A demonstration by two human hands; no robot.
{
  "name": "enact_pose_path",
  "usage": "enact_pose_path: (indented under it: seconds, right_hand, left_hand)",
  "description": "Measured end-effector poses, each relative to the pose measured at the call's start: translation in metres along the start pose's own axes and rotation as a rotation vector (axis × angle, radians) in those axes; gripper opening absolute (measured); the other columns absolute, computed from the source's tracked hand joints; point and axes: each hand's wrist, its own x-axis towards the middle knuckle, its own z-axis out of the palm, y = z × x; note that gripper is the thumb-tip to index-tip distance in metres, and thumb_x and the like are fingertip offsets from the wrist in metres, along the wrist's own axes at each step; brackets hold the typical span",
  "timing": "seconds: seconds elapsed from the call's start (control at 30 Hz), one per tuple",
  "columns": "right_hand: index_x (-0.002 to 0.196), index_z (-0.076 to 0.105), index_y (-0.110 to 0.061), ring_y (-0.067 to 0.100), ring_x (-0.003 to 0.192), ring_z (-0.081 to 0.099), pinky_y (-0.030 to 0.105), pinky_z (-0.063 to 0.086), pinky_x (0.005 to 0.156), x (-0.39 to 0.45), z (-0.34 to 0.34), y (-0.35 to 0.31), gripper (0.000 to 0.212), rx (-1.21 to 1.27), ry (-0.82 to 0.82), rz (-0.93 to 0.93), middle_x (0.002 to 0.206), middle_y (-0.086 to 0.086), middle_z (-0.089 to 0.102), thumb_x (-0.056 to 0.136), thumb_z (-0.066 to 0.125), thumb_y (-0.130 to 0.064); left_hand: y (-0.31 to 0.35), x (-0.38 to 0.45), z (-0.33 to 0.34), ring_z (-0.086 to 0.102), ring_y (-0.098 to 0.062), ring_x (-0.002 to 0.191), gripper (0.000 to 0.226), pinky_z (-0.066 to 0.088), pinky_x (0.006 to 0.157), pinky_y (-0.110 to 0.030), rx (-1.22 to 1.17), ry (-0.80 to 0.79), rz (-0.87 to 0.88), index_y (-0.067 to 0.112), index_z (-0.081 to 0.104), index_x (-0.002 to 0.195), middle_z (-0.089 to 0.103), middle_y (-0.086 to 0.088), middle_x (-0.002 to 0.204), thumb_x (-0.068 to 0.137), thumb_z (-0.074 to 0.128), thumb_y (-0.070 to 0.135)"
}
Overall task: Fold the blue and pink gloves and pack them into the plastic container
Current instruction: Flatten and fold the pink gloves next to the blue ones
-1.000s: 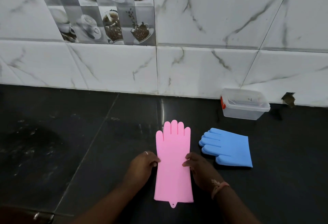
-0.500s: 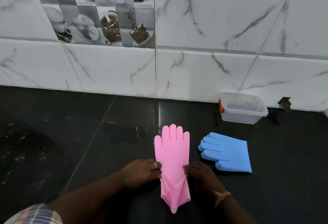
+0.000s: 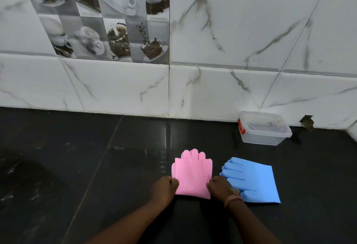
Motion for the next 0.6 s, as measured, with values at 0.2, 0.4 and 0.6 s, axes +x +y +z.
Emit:
enact_pose_path:
  seconds: [0.2, 0.4, 0.6]
  right_hand:
    - [0.085, 0.055, -0.018, 0.011, 0.075, 0.058, 0.027, 0.044, 0.068, -0.019, 0.017, 0.006, 0.030, 0.044, 0.114, -0.004, 0.084, -0.001, 0.061, 0.098, 0.047, -0.043]
    - [0.101, 0.066, -0.016, 0.018, 0.098, 0.066, 0.032, 0.052, 0.090, -0.006, 0.017, -0.009, 0.034, -0.004, 0.133, 0.164, 0.106, 0.005, 0.070, 0.098, 0.046, -0.043]
    - [0.139, 0.039, -0.003, 0.029, 0.122, 0.057, 0.036, 0.046, 0.099, -0.001, 0.029, -0.034, 0.065, 0.295, 0.291, 0.363, 0.137, 0.016, 0.056, 0.089, 0.067, -0.033]
  left_hand:
    - [-0.012, -0.009, 0.010, 0.065, -0.025, 0.104, 0.022, 0.054, 0.082, -0.039, 0.512, 0.072, 0.223, 0.016, 0.059, 0.110, 0.063, -0.006, 0.115, 0.101, 0.039, 0.010]
    - [-0.004, 0.002, 0.013, 0.066, -0.032, 0.112, 0.040, 0.057, 0.086, -0.042, 0.761, -0.024, 0.237, 0.007, 0.063, 0.122, 0.062, -0.013, 0.124, 0.093, 0.042, -0.010]
    - [-0.004, 0.012, 0.005, 0.066, -0.029, 0.111, 0.033, 0.054, 0.091, -0.036, 0.378, 0.061, 0.134, 0.011, 0.058, 0.125, 0.065, -0.010, 0.122, 0.106, 0.038, 0.030]
